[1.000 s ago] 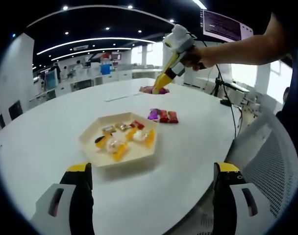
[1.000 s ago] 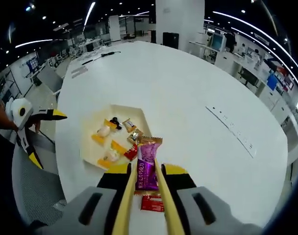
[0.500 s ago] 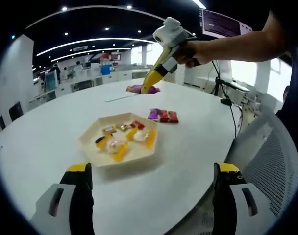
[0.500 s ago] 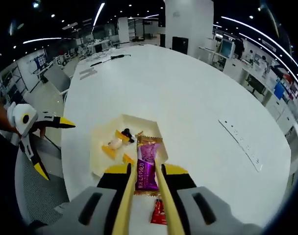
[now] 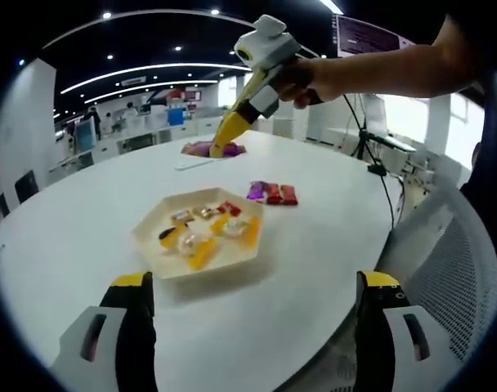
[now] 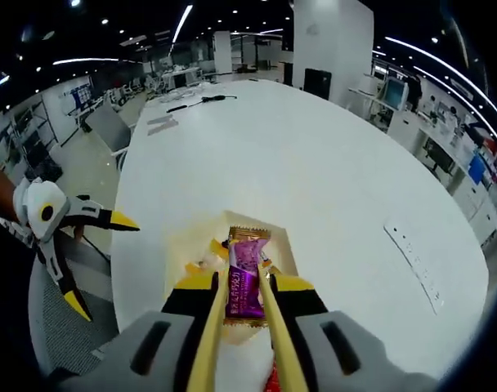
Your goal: Place the target food into the container with the food tongs after gripping and lifting it, then release it inside without dropping or visibly crushing the food.
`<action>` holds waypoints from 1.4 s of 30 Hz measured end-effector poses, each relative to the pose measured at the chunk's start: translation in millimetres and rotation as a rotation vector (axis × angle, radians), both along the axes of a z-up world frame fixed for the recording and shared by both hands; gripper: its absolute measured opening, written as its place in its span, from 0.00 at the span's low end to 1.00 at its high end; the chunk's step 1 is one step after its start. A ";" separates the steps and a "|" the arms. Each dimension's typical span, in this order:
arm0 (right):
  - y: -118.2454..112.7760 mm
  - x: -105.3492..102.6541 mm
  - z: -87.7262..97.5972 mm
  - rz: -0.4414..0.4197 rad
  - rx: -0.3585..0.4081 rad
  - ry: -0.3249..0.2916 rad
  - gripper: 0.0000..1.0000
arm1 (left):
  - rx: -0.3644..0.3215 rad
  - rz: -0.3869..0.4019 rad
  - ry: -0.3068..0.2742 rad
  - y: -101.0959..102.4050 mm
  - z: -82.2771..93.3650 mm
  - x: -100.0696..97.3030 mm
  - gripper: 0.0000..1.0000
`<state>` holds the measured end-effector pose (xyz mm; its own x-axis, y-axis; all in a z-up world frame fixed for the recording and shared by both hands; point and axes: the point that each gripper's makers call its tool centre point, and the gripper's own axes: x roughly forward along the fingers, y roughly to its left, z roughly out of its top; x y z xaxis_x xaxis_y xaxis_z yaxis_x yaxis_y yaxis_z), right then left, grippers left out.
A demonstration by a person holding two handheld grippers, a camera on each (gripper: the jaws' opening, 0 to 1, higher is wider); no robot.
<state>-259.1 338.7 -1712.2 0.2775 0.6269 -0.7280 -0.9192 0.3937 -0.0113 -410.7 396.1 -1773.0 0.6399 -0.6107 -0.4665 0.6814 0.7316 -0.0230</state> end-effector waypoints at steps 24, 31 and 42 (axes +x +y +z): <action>26.7 -1.5 8.4 0.085 0.008 -0.033 0.25 | 0.004 0.007 0.002 1.7 -0.9 0.6 0.99; 27.3 -1.1 11.3 0.086 0.017 -0.036 0.25 | 0.007 0.008 0.004 2.1 -1.9 0.5 0.98; 21.7 3.9 18.7 0.080 0.035 -0.051 0.26 | 0.010 0.009 0.002 2.6 -1.5 0.6 0.98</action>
